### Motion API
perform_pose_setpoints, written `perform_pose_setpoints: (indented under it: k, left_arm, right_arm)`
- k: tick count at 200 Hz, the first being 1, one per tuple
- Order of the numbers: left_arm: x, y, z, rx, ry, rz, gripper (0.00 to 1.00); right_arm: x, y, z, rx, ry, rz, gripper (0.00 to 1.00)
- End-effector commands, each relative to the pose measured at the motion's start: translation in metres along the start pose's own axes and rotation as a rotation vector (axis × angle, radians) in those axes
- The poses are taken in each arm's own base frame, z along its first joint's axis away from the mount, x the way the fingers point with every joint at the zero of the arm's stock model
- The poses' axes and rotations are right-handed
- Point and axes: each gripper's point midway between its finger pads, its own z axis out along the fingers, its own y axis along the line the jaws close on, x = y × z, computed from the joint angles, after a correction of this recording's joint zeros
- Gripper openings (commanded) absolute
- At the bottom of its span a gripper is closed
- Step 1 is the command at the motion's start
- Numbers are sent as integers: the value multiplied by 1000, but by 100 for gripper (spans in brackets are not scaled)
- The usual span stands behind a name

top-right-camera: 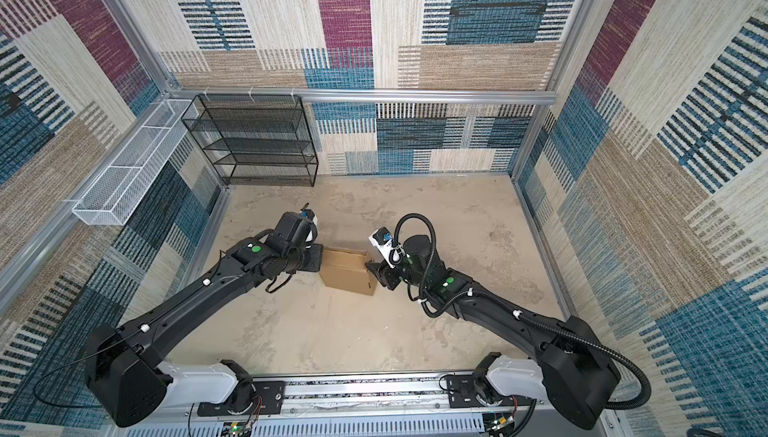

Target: Fold the paper box

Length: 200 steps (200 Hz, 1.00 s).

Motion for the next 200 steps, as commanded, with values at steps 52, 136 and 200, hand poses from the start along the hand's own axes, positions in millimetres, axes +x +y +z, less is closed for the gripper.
perform_pose_setpoints:
  k: [52,136,200]
  left_arm:
    - [3,-7,-1,38,19,10,0]
    - [3,-7,-3,39,22,9,0]
    - [4,-5,-1,29,23,8,0]
  right_arm:
    - [-2,-5,0,33,-18,-9,60]
    - [-1,-13,-5,86,-30,-10,62]
    - [-3,-20,-13,133,-41,-22,63]
